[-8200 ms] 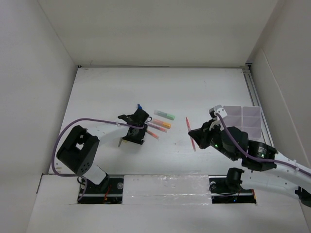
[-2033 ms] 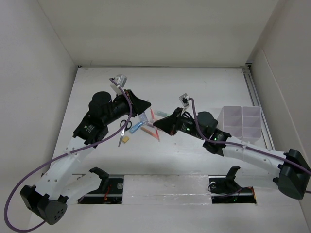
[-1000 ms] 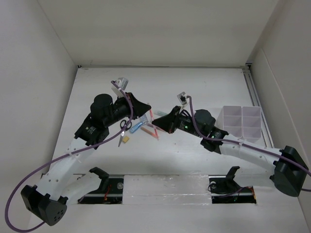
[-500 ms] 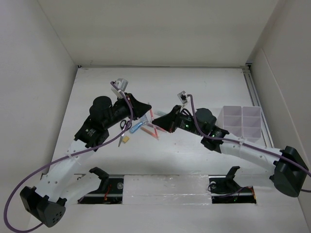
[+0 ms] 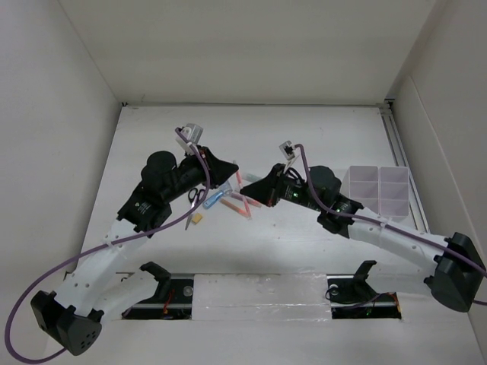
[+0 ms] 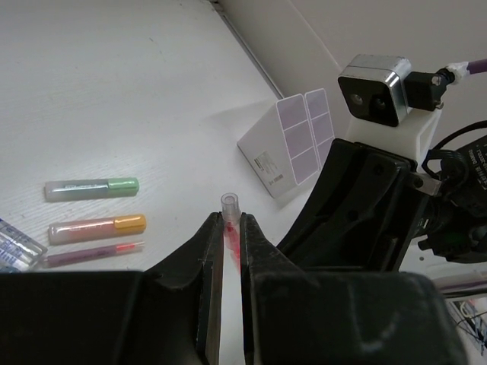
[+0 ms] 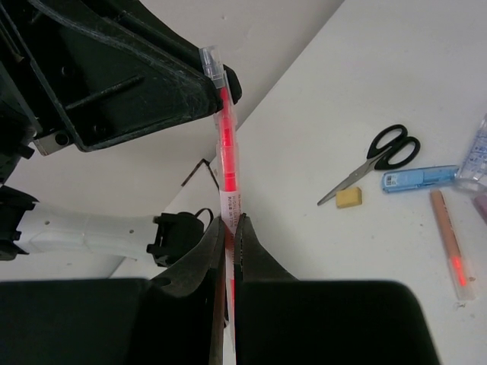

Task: Sort the stationery into containers
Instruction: Cap the pen

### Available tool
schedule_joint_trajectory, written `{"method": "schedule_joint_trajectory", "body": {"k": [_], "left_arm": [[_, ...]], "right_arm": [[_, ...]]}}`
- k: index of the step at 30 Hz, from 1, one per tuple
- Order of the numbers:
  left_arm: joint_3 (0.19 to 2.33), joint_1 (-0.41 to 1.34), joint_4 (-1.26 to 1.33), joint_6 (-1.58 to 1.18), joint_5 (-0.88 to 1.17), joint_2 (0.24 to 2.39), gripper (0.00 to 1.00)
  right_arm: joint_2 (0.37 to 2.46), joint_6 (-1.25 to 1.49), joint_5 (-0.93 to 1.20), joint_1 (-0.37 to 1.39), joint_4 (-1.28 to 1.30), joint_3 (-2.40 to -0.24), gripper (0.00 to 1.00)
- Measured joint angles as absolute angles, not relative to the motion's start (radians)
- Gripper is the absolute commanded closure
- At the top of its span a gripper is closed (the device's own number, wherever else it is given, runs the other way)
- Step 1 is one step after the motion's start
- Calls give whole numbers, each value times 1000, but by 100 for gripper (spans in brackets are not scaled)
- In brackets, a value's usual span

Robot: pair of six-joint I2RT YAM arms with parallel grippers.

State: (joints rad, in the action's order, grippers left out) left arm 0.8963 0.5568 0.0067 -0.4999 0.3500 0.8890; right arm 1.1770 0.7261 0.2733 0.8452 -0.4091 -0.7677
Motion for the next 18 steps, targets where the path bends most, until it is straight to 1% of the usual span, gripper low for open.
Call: {"method": "schedule_joint_trajectory", "body": {"k": [8, 18], "left_arm": [[896, 562, 23, -480, 405, 889, 100], [836, 561, 97, -508, 426, 881, 100]], "right_arm": [[1127, 722, 278, 844, -322, -780, 100], [1118, 734, 281, 844, -327, -757, 100]]}}
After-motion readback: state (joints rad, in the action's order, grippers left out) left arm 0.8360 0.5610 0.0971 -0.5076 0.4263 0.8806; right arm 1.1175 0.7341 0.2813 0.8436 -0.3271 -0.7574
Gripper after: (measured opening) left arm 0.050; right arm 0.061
